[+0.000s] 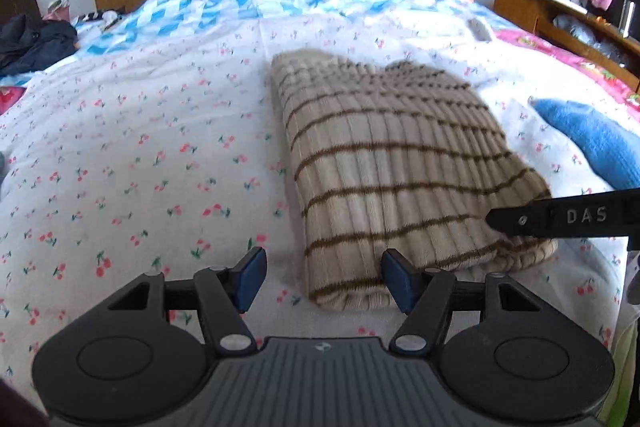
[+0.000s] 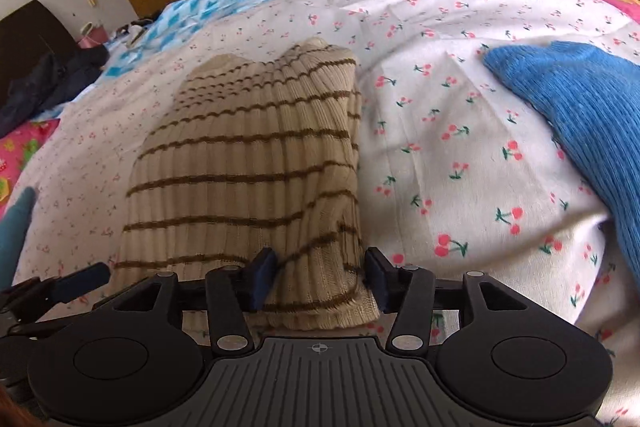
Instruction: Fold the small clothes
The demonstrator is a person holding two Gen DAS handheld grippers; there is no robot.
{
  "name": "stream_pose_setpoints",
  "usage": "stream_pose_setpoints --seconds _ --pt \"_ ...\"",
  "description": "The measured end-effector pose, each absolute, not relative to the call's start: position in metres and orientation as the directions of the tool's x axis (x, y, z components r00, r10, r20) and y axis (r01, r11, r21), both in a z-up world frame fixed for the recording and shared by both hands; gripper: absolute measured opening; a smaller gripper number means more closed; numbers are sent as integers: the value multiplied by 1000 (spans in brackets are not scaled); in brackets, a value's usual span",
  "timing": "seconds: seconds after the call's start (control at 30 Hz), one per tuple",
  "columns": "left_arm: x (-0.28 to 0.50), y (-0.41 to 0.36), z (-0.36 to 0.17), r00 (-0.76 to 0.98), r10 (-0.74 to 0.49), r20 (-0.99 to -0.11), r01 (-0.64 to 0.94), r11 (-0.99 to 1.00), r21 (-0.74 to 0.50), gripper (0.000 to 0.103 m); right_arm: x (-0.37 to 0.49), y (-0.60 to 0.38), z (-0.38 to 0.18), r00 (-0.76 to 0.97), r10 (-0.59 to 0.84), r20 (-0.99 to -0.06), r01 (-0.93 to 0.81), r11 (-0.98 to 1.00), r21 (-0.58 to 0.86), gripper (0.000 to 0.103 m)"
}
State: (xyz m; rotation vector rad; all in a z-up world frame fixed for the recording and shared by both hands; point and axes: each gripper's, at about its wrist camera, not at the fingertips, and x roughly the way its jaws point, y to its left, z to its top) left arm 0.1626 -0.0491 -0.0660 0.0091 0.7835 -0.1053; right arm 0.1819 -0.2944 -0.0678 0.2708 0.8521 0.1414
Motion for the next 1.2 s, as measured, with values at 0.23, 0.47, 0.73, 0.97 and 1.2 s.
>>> stream_pose_setpoints --seconds 0.23,0.47,0.73,0.97,1.2 --pt "155 -49 -62 710 -111 -695 111 993 -46 68 171 -294 -57 732 233 -641 -7 942 334 53" --pt "158 -49 -70 689 -107 -717 109 993 -43 68 170 -273 -74 719 149 -679 -31 983 184 56" --pt "160 -46 -73 678 -121 -726 112 992 -61 68 172 -278 -78 704 154 -694 -6 977 211 65" --pt "161 -46 -75 670 -124 -732 116 991 -63 68 171 -270 -79 701 127 -702 -15 986 164 80" --pt "161 -48 -77 665 -120 -737 121 991 -52 69 175 -273 -81 689 128 -713 -5 985 172 89"
